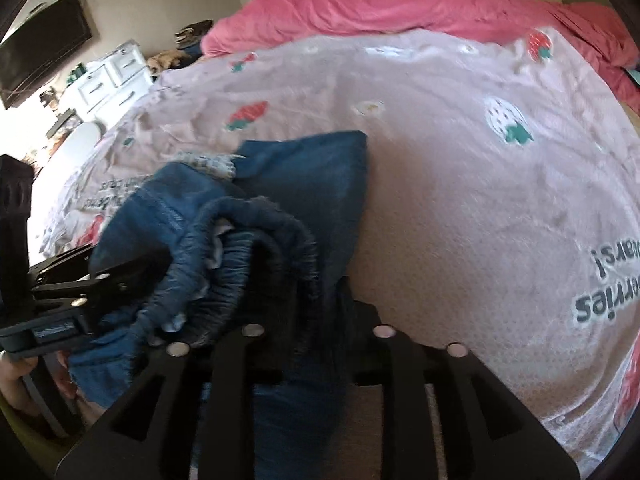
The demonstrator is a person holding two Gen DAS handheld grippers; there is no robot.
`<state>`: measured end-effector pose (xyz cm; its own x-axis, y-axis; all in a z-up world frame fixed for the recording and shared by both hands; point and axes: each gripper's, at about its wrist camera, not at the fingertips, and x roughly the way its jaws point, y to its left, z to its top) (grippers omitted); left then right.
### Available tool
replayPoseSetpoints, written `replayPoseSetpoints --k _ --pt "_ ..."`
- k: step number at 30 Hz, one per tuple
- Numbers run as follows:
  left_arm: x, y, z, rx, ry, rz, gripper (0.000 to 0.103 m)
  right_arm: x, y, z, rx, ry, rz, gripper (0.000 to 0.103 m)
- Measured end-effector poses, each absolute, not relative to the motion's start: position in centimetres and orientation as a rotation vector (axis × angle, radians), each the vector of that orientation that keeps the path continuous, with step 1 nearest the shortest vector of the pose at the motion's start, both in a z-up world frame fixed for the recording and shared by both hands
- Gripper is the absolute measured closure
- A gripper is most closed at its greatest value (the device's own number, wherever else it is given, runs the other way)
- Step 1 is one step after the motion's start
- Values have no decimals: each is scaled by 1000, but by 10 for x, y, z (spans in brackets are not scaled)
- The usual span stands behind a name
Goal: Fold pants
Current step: 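Open both grippers and withdraw them from the folded pants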
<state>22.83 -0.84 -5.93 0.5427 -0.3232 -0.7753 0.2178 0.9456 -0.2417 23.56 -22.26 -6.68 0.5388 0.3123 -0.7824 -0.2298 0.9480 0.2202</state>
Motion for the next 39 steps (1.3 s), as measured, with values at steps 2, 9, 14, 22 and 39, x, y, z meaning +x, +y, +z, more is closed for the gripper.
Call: replayPoseSetpoints --k 2,9,14,22,39 --pt "225 -7 -61 -122 948 -317 38 235 -224 -68 95 952 304 62" --pt "212 -3 -56 -110 920 -285 24 227 -222 -68 58 917 254 49" --pt "201 0 -47 -119 903 -287 19 212 -225 -58 20 864 226 38" --pt "175 -1 -27 -104 860 -298 12 180 -228 -33 4 758 218 18" --pt "103 4 -11 -85 790 -268 9 102 -236 1 26 620 204 4"
